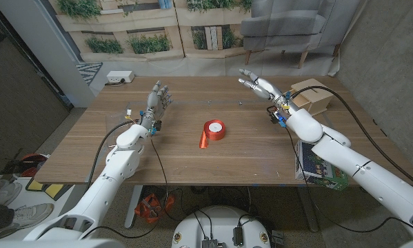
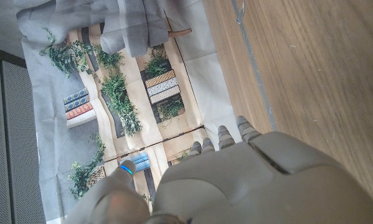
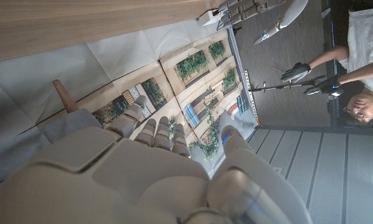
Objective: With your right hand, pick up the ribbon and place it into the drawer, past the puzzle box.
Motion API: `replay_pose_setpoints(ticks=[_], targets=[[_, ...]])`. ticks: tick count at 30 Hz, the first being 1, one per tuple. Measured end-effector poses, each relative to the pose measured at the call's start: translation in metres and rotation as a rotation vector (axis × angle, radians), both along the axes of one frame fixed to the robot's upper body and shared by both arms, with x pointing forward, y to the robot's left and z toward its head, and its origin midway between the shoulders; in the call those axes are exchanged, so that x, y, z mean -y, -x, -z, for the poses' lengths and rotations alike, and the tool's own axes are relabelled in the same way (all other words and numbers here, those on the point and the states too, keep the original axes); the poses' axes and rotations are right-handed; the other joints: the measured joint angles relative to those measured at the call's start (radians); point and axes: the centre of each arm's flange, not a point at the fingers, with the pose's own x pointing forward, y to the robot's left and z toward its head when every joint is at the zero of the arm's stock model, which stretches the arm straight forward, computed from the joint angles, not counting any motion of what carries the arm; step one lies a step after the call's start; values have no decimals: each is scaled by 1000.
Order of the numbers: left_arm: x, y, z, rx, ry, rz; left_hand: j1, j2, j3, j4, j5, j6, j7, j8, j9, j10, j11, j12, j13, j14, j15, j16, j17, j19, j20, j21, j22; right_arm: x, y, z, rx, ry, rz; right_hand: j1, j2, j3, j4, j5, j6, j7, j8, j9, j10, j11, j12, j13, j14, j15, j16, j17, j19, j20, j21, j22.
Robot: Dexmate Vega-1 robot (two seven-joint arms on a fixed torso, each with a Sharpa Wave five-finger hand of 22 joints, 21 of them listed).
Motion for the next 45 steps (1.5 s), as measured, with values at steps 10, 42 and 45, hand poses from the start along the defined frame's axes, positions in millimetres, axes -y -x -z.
replay_pose_setpoints(ticks=[10,42,45], targets=[[0,1,-1,2,-4,-2,0,0,0,0,0,0,0,0,0,0,0,0,0,0,0,0,0,0,0,0,0,-10,5,-1,29,81,45,1,7,-3,-3,-8,0,0,0,0,-3,-4,0,0,-9,2,0,0,-11,11,0,0],[-2,4,2,2,-6,-7,0,0,0,0,0,0,0,0,0,0,0,0,0,0,0,0,0,4,4,0,0,-37,14,0,113,314,190,4,9,-11,-19,-13,-4,-4,0,5,-14,-3,0,0,-18,4,0,0,-32,11,0,0],[-2,4,2,0,-4,-7,0,0,0,0,0,0,0,0,0,0,0,0,0,0,0,0,0,4,4,0,0,-38,14,1,112,329,200,0,5,-11,-19,-15,-7,-7,0,5,-18,0,0,0,-23,9,0,0,-32,11,0,0]])
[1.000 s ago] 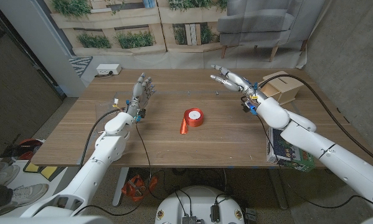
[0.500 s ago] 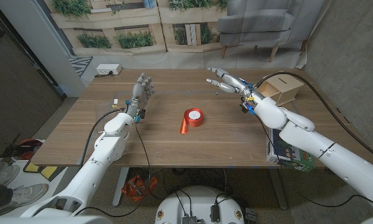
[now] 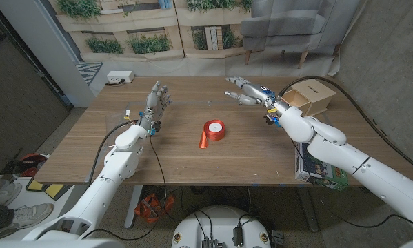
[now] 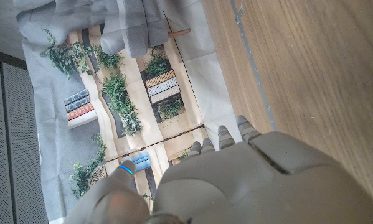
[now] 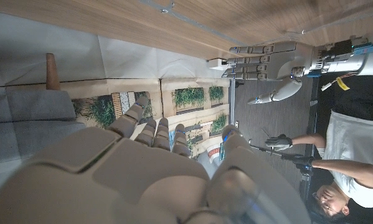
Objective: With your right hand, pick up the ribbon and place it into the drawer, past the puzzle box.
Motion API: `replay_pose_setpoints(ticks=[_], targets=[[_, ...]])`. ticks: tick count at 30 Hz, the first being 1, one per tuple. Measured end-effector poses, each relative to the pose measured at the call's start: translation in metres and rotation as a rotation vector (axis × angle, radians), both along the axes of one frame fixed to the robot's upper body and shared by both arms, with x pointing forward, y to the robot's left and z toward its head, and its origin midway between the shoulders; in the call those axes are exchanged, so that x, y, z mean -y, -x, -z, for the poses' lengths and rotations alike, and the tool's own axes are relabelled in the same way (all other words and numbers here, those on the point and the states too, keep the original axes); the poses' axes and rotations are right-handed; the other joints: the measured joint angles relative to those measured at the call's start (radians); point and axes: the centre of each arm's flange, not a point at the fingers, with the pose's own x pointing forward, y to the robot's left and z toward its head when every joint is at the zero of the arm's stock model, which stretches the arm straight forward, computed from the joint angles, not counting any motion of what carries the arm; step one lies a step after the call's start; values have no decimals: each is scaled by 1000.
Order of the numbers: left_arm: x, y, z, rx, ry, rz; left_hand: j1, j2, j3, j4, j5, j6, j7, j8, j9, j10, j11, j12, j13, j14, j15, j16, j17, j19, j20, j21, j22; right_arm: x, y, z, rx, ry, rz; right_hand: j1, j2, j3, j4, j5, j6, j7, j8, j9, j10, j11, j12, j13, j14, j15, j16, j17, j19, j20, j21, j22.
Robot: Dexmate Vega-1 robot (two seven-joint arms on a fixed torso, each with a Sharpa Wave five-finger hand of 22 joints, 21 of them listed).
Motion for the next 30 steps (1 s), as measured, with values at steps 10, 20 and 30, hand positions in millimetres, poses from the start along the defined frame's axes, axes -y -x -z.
replay_pose_setpoints(ticks=[10,20,30], targets=[[-1,0,0,2,4,0,0,0,0,0,0,0,0,0,0,-4,4,0,0,0,0,0,0,0,0,-7,0,-6,-1,2,-1,55,30,5,-7,-4,-4,0,-5,5,0,0,-9,-2,0,0,-5,-5,0,-3,0,0,0,0],[0,1,2,2,6,0,0,0,0,0,0,0,0,0,0,-4,4,0,0,0,0,0,0,0,0,-7,0,-10,-2,5,-5,90,51,6,-8,-3,-14,0,-16,5,0,0,-14,-8,0,0,-5,-5,0,-3,-2,2,0,0],[0,4,2,4,6,-2,0,0,0,0,0,0,0,0,0,-4,4,0,0,0,0,0,0,0,0,-7,0,-14,-2,11,-16,111,51,23,-9,-1,-24,0,-16,5,0,0,-14,-8,0,0,-5,-5,0,-2,-4,4,0,0]])
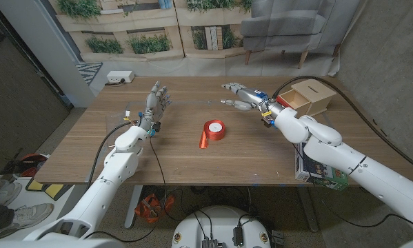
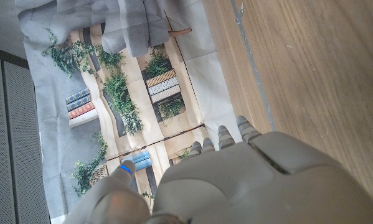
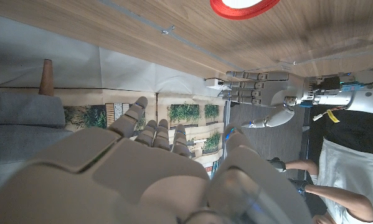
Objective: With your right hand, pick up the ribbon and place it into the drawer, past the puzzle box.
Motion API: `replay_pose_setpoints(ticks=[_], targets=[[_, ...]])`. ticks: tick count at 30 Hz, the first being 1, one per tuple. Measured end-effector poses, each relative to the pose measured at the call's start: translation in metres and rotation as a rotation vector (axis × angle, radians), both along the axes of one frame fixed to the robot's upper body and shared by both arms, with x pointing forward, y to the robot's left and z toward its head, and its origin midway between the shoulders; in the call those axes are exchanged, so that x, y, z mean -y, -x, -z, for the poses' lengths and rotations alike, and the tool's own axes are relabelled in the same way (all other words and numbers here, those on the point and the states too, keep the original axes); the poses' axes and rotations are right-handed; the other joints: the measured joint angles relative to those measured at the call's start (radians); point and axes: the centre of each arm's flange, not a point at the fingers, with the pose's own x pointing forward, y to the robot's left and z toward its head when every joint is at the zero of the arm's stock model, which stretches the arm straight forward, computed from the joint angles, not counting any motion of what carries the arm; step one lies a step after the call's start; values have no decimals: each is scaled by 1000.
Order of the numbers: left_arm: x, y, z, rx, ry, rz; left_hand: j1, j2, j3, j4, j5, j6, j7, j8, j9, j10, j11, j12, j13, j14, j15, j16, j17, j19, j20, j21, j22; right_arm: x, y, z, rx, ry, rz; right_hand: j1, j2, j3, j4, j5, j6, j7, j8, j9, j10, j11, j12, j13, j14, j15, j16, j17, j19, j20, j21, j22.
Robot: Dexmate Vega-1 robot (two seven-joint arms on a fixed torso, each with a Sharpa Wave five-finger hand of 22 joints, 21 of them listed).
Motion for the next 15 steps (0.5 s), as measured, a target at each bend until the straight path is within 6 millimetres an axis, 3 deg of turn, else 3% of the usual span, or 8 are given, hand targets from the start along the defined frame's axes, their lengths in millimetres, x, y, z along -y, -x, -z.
replay_pose_setpoints(ticks=[15], targets=[[0,2,2,-6,-5,-1,0,0,0,0,0,0,0,0,0,0,0,0,0,0,0,0,0,0,0,0,0,-6,-3,7,-16,22,-2,17,4,13,-19,0,-11,-11,0,0,-20,-9,0,0,0,0,0,0,0,0,0,-2]])
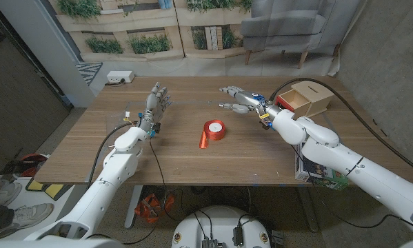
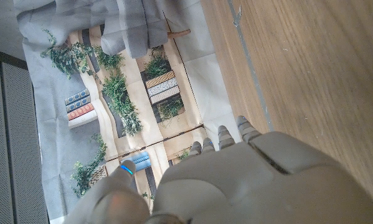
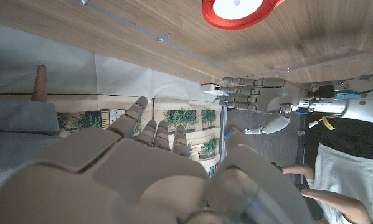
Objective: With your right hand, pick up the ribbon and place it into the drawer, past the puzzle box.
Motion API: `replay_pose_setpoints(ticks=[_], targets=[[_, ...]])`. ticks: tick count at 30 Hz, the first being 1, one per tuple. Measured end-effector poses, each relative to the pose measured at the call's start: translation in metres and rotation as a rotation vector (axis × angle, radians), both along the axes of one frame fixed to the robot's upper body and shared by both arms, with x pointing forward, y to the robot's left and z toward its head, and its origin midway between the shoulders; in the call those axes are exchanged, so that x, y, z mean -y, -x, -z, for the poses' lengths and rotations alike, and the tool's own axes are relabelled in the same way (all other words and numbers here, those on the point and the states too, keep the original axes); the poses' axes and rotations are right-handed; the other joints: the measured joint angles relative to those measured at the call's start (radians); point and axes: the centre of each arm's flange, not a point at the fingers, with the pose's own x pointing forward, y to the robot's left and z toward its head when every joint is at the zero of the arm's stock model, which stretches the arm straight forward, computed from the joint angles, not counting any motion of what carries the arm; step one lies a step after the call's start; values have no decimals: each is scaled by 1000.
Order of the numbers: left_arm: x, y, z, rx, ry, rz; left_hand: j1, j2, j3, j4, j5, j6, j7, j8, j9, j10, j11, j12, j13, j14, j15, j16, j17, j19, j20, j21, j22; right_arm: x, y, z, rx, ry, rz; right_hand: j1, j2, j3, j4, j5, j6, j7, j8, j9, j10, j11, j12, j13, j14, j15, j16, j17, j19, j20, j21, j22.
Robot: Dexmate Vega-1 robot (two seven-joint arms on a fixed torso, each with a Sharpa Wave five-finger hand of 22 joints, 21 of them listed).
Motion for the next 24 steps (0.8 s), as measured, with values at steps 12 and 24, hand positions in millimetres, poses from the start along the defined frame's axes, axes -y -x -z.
replay_pose_setpoints(ticks=[12,24], targets=[[-1,-1,1,-4,-1,3,0,0,0,0,0,0,0,0,0,6,6,0,0,4,4,0,0,0,0,0,0,-7,-2,4,-14,17,-12,5,-6,-4,-12,-7,-12,-1,0,0,-10,0,0,0,-4,4,0,0,0,0,0,0],[-2,-5,1,-9,0,6,0,0,0,0,0,0,0,0,0,5,6,0,0,4,4,0,0,0,0,0,0,-16,-8,11,-35,35,-31,10,-11,-8,-16,-8,-21,-3,0,0,-10,0,0,0,-7,7,0,0,-4,-4,0,0]])
